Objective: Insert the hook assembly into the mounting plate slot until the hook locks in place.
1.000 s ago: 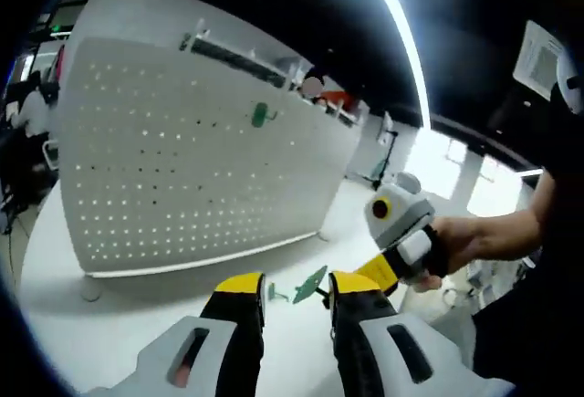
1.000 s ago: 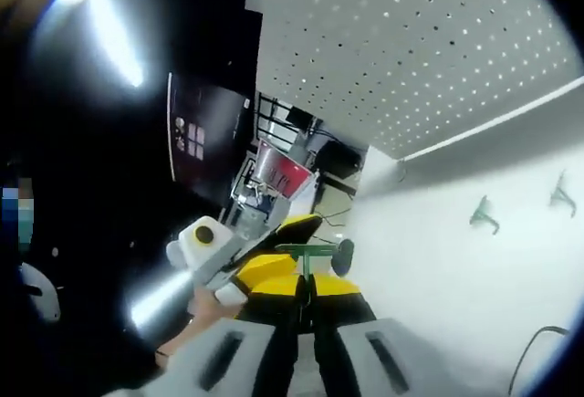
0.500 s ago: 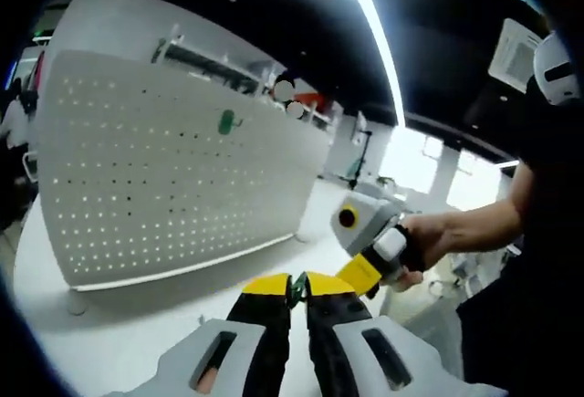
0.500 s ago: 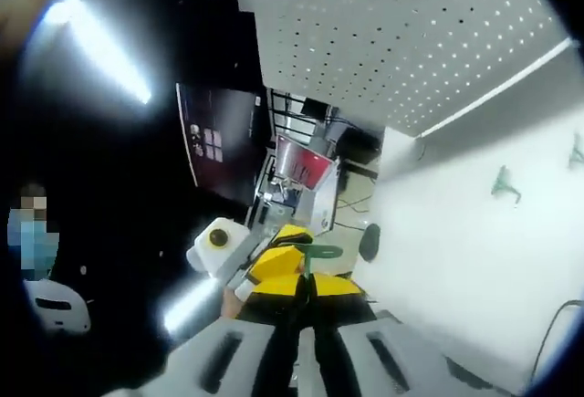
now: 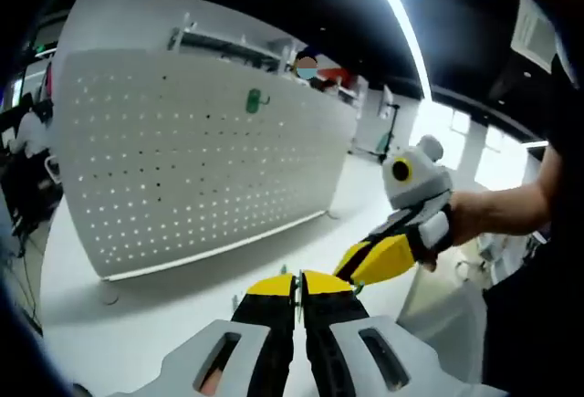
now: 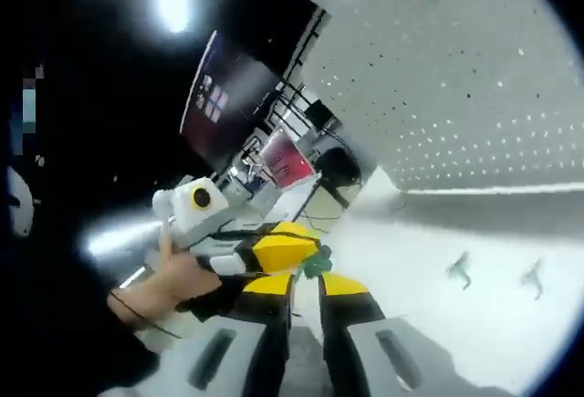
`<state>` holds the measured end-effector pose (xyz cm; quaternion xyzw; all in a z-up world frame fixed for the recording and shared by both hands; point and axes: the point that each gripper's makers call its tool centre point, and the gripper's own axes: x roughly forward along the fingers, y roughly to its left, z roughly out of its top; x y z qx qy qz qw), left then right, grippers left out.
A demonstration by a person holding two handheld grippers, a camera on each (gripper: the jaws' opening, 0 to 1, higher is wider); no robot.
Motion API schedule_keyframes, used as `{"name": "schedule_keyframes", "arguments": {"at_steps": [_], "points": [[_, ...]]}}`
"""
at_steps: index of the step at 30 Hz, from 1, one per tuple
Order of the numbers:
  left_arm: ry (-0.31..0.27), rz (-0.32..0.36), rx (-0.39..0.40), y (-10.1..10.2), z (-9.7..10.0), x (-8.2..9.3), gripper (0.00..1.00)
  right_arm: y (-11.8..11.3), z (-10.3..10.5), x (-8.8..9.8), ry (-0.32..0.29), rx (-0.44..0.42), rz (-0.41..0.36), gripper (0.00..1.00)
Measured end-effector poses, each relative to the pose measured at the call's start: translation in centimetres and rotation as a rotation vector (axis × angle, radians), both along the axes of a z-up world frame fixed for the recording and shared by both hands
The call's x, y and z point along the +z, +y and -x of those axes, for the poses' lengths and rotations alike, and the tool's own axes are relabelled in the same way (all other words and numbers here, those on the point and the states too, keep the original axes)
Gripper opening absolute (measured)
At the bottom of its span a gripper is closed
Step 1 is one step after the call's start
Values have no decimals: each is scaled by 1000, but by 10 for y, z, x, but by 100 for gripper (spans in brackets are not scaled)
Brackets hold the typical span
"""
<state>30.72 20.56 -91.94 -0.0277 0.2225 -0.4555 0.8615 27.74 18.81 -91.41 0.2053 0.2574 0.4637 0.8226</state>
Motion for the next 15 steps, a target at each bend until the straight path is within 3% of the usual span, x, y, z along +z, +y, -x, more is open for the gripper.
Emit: {"name": "schedule_keyframes", "arguments": {"at_steps": [4,7,10,13,15], "points": [[95,-15,125,15,-11,-9,1,4,-3,13,-163,0,92,12],[207,74,214,22,-15,-11,1,8,-4,16,-275,-4,189,12],[285,185,244,21,-14,-7,1,15,-5,15,-369,16,266,12],[325,237,228,17,-8,-8,1,23,-1,12,-422,47,321,12],[359,260,239,17,-6,-11,1,24,-5,13,-502,40,374,12]]}}
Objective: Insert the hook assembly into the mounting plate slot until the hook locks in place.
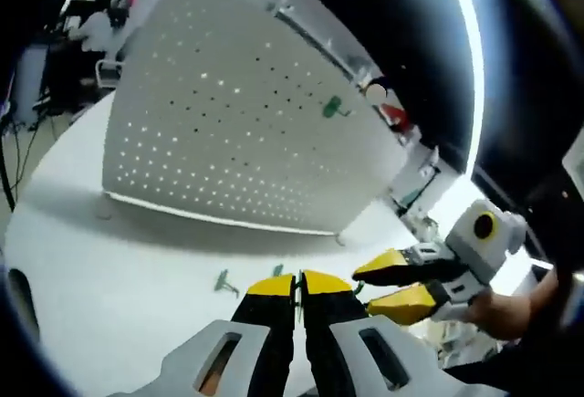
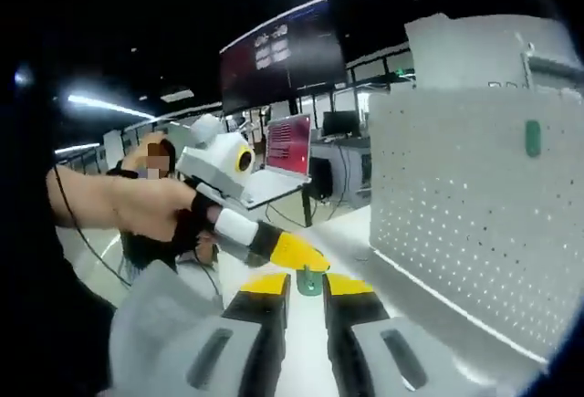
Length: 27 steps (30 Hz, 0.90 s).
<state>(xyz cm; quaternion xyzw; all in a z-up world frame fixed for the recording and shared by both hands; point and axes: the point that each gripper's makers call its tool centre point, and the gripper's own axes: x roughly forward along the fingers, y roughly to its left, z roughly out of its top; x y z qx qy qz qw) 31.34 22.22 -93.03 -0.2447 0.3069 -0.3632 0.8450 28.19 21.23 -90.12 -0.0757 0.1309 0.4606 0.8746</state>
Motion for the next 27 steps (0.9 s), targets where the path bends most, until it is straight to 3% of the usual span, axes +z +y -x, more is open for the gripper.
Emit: {"name": "schedule_keyframes", "arguments": {"at_steps": [9,11,15,18,27], "points": [[20,7,-11,-6,9,0,1,10,2,-13,-46,58,104,8],[28,18,-11,-7,10,0,1,10,2,-15,-5,56,95,7],[41,25,-7,-6,11,1,1,10,1,-14,-10,61,80,5],[48,22,-6,-4,12,0,1,12,2,-15,31,72,44,5],[84,56,-3,-5,15,1,1,12,3,-16,-17,93,94,1]]}}
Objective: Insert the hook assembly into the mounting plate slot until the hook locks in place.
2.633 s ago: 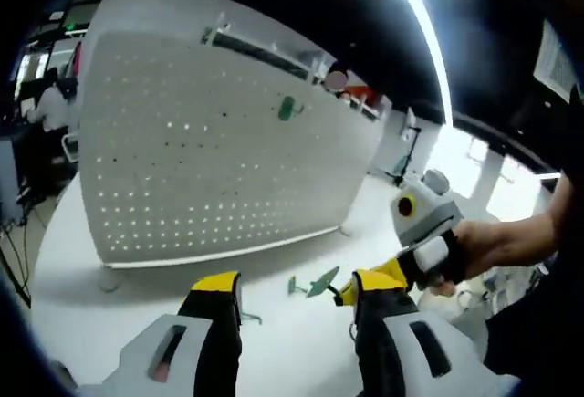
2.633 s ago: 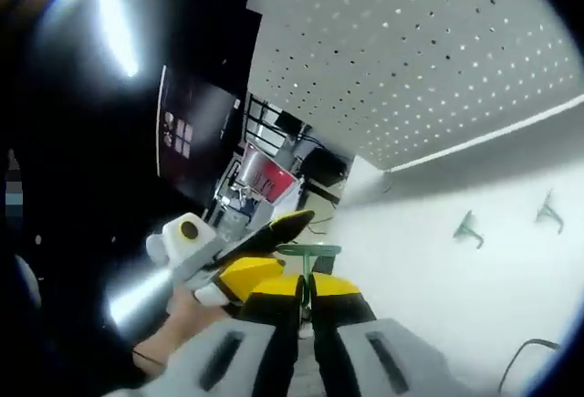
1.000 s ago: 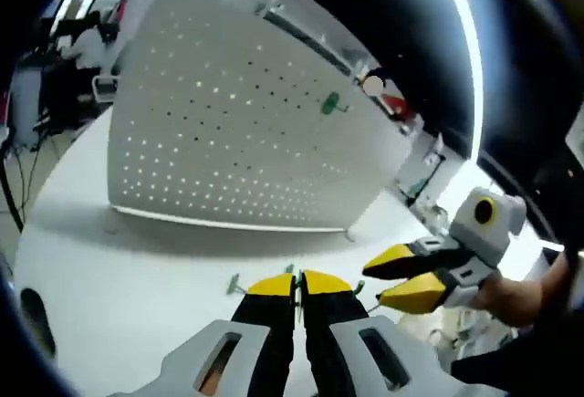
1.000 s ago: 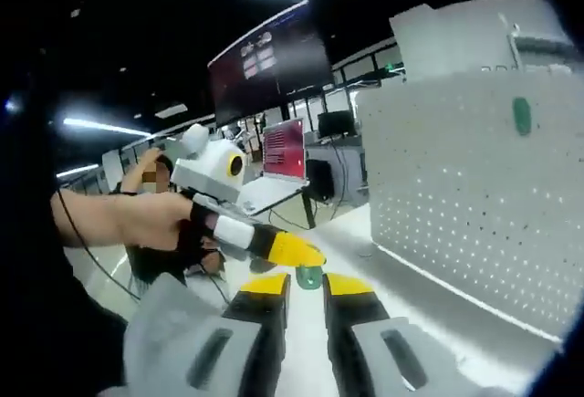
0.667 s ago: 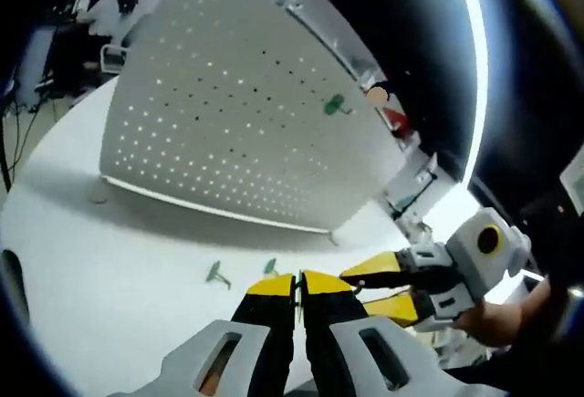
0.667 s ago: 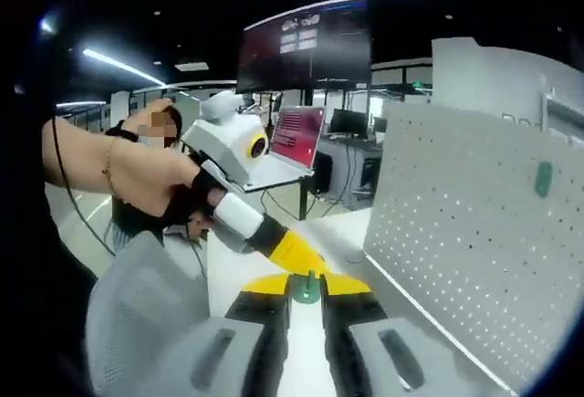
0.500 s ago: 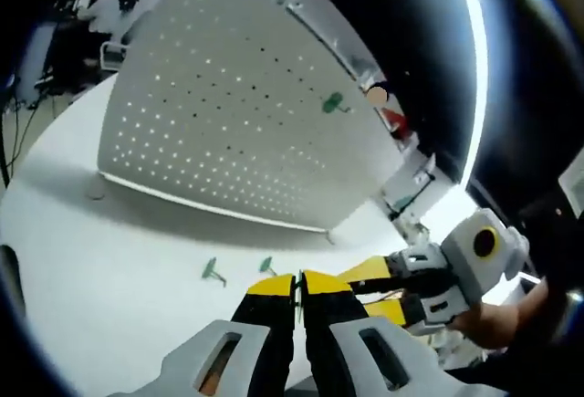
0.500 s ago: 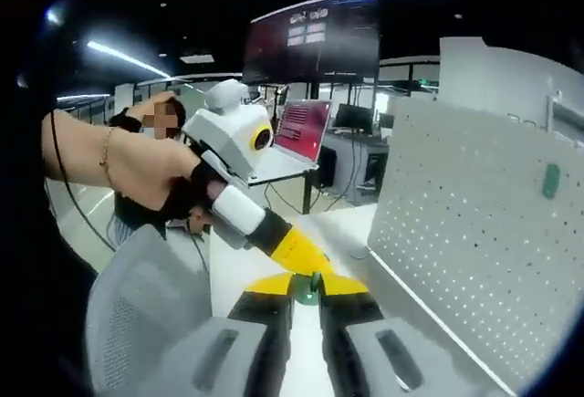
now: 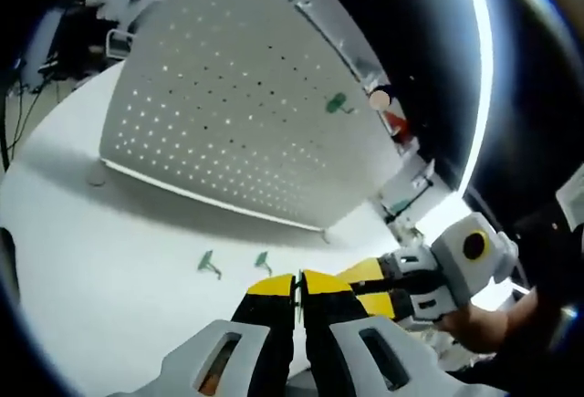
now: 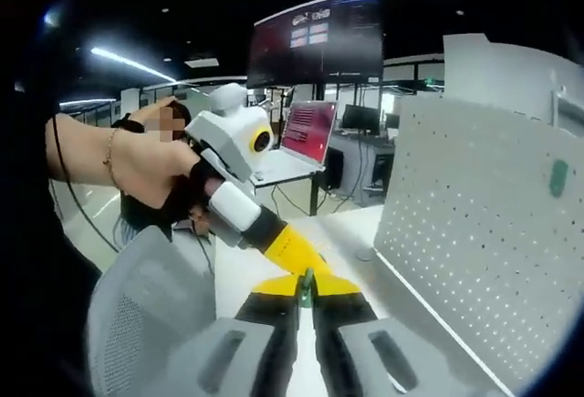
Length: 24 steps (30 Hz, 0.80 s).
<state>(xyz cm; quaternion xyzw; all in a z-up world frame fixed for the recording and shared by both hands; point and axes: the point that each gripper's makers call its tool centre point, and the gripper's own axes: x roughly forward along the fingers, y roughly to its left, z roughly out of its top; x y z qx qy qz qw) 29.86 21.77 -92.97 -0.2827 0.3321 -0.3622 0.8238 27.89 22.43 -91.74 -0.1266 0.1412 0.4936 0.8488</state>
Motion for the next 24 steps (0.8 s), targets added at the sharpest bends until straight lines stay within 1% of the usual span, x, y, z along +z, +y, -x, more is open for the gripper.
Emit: {"name": "schedule_keyframes", "arguments": {"at_steps": [3,5,6,7,8,9,10,11,12,13,17,21,22,24], "points": [[6,-5,0,0,1,-2,1,0,1,-2,5,-2,10,1],[8,-3,-5,0,3,-2,1,0,3,-1,15,-9,-1,0],[14,23,-3,0,3,2,1,0,4,6,57,-35,-83,0],[34,59,0,-1,5,6,1,-1,4,10,86,-32,-128,0],[59,91,5,-1,6,9,2,-3,4,12,133,-39,-173,0],[59,91,3,0,6,9,2,-4,4,12,139,-36,-170,0],[60,82,-1,-1,6,9,2,-4,3,11,124,-30,-147,0],[54,64,-11,-1,7,7,2,-3,6,8,106,-13,-99,0],[29,23,-28,-1,8,4,2,-2,7,7,90,-3,-73,0],[24,13,-30,-1,8,4,2,-1,7,6,90,-2,-64,0],[1,26,-11,1,7,5,3,-1,6,7,94,-5,-81,0],[-12,38,18,3,6,3,4,1,5,5,90,-3,-74,0],[-33,44,35,5,4,5,6,1,6,5,93,0,-72,0],[-31,23,29,8,5,3,12,0,4,4,84,-10,-69,0]]}}
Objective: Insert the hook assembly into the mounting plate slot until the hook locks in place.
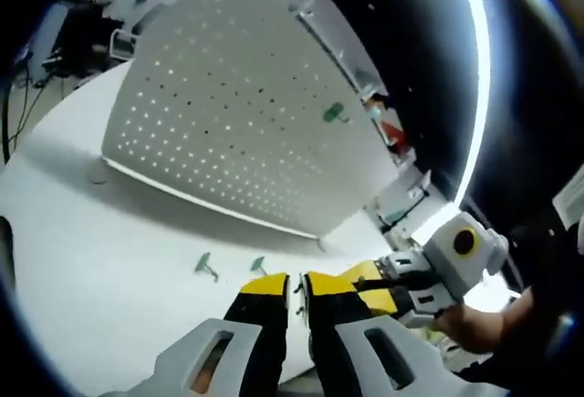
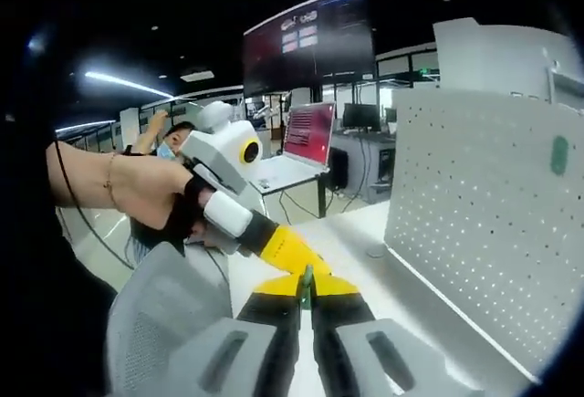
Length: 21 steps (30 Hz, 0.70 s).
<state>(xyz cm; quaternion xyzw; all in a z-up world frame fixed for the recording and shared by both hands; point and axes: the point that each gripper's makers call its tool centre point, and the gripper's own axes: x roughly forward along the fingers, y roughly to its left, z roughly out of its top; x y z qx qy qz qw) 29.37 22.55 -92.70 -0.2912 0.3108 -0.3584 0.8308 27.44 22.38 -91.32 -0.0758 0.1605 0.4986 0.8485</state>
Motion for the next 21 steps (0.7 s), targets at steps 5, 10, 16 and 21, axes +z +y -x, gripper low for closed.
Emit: {"name": "schedule_keyframes", "arguments": {"at_steps": [5,10,16,21], "points": [[-56,-37,27,10,-3,3,32,-11,-9,0,25,-51,-39,0],[-144,-50,31,11,-5,13,57,-21,-18,6,27,-98,-83,0],[-217,-86,3,2,-1,20,86,-28,-29,19,40,-161,-177,0],[-254,-115,-25,-7,3,24,97,-31,-38,30,27,-202,-232,0]]}}
